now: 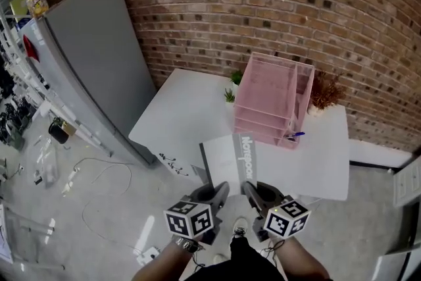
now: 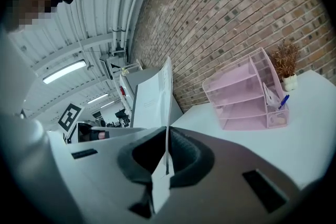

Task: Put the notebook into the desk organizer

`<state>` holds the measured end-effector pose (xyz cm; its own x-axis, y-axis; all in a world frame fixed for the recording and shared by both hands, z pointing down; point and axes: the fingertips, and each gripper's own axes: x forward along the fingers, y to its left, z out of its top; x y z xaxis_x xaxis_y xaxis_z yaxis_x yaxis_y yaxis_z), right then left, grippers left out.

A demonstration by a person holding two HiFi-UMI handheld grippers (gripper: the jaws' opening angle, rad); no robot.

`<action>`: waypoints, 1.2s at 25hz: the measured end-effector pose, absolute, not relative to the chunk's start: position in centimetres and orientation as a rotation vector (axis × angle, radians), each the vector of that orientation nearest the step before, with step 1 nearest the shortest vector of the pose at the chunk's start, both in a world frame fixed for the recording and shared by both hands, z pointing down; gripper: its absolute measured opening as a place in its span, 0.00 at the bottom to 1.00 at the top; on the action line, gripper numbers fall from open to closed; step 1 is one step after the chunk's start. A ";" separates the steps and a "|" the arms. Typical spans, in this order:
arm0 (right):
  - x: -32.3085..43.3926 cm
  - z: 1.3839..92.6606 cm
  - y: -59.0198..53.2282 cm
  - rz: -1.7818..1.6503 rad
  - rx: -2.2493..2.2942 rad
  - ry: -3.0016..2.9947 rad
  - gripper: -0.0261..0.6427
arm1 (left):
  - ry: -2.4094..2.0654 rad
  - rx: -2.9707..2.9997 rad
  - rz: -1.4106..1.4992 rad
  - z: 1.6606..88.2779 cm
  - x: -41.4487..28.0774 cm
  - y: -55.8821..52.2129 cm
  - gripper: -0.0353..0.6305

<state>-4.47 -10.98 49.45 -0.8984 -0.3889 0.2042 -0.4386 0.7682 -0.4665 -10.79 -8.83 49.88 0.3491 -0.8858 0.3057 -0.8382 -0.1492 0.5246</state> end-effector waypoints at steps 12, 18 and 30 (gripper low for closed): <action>-4.4 49.6 -22.2 0.837 0.698 -2.863 0.06 | -1.477 2.001 -0.079 49.9 -10.8 -20.3 0.12; -4.1 49.5 -26.4 0.850 0.709 -2.866 0.06 | -1.470 2.013 -0.085 49.8 -10.5 -24.4 0.12; -4.1 48.9 -30.8 0.873 0.808 -2.869 0.06 | -1.418 2.074 -0.063 49.4 -10.6 -29.3 0.12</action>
<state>-4.06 -30.82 48.88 -0.8642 -0.4702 0.1792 -0.4902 0.7068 -0.5100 -10.64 -29.27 49.43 0.4228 -0.8570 0.2945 -0.8277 -0.2328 0.5107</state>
